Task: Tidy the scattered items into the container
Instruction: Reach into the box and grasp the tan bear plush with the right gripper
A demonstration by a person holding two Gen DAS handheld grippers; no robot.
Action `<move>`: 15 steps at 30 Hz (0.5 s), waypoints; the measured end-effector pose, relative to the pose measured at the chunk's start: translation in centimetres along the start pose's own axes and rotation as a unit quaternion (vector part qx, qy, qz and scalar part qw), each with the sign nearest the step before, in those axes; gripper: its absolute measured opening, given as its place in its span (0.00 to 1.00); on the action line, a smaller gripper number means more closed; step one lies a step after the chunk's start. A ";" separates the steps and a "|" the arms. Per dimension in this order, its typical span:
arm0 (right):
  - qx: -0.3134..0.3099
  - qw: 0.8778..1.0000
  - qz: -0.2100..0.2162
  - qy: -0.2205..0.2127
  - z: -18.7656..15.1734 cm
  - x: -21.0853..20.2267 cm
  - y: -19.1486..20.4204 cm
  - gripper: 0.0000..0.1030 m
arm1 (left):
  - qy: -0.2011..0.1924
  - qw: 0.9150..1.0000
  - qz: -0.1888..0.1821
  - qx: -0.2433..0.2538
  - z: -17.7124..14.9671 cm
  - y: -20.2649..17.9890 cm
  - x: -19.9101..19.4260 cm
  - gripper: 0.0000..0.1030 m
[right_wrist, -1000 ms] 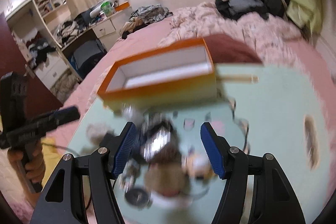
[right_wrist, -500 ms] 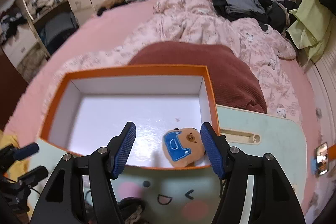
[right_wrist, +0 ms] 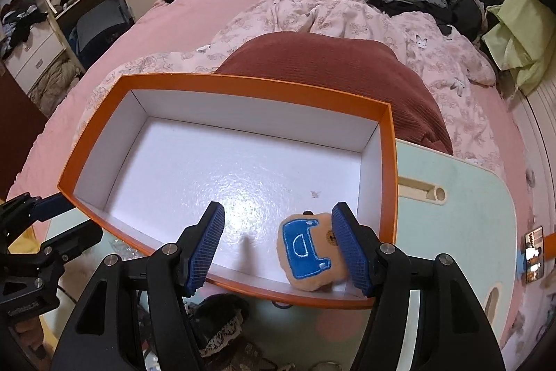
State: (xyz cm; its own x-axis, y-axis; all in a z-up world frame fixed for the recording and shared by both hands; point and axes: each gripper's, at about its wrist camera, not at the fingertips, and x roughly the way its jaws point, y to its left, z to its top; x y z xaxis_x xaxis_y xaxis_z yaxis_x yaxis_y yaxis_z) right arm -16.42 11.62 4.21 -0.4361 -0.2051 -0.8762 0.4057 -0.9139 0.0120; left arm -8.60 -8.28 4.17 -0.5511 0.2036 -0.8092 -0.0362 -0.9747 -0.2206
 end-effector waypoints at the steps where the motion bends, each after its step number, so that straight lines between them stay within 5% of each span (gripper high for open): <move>1: -0.001 1.000 -0.003 0.002 0.1 0.0 0.0 0.63 | -0.001 1.000 -0.001 0.001 -0.1 0.0 -0.2 0.55; 5: -0.019 0.999 -0.031 0.018 0.7 -0.1 0.2 0.63 | -0.006 1.000 -0.010 0.002 -0.5 0.1 -0.9 0.55; 9: -0.050 0.994 -0.041 0.085 2.5 0.0 0.1 0.61 | -0.011 1.000 -0.017 0.004 -0.4 0.2 -1.1 0.55; 12: -0.067 0.987 -0.055 0.134 4.1 0.6 -0.4 0.38 | -0.012 1.000 -0.023 -0.007 0.0 0.5 -0.8 0.55; 15: -0.097 0.973 -0.086 0.192 4.7 2.1 -0.6 0.33 | -0.012 0.999 -0.034 -0.010 0.0 0.4 -0.8 0.55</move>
State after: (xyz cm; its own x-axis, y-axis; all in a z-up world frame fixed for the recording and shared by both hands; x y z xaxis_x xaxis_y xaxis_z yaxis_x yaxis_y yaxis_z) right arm -21.32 10.09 4.62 -0.1938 0.1257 -0.9730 0.5135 -0.8320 -0.2098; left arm -8.16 -8.84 4.71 -0.5680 0.2669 -0.7786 -0.0582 -0.9566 -0.2854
